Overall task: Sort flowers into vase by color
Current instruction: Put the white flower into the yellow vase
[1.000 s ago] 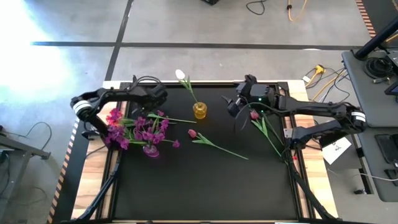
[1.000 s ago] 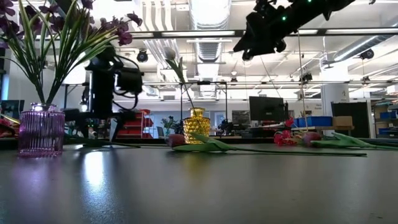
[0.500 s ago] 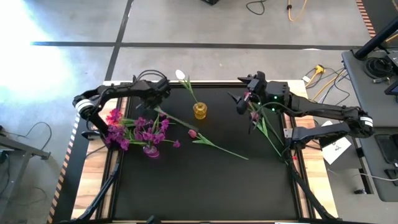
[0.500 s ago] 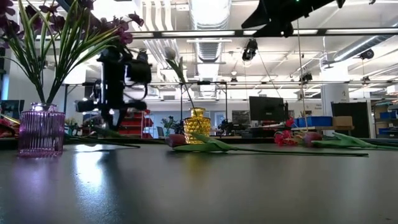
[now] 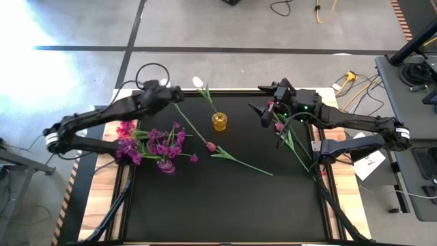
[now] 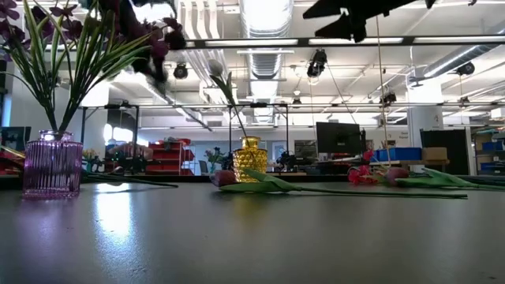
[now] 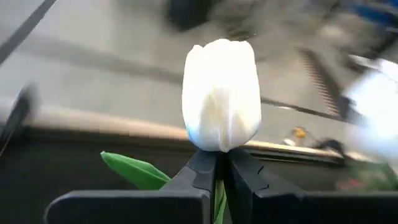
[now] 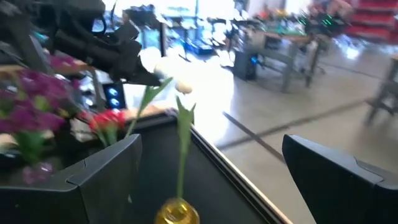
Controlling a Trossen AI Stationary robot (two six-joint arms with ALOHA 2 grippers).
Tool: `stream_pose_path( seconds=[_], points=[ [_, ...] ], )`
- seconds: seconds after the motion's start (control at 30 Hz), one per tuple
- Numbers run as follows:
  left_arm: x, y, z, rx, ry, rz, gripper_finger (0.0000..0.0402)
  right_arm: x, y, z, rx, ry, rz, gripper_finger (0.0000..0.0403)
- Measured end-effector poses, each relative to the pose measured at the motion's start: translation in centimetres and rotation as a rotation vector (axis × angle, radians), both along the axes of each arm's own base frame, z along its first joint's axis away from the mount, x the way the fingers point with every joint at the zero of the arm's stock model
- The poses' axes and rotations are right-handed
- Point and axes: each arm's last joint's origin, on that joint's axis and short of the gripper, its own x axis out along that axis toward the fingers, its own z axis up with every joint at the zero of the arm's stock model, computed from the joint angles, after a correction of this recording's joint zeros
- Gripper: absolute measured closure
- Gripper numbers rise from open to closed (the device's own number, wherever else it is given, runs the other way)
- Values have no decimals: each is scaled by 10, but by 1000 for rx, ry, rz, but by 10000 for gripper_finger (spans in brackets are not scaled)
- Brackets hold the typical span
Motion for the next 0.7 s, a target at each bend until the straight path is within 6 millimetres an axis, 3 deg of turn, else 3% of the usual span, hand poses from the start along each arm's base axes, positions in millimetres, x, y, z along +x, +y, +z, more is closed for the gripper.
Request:
stream_pose_path(
  seconds=[0.17,0.37,0.5,0.7],
  points=[
    [14,-34,33,301,73,-300,400,2,3,7,-16,-28,50,22],
    [37,-59,61,513,48,-450,401,2,8,24,-76,-56,107,22],
    [66,-65,71,650,190,-532,401,3,13,33,-160,-45,135,22],
    [117,-59,78,791,366,-623,401,2,18,47,-211,-68,153,22]
  ],
)
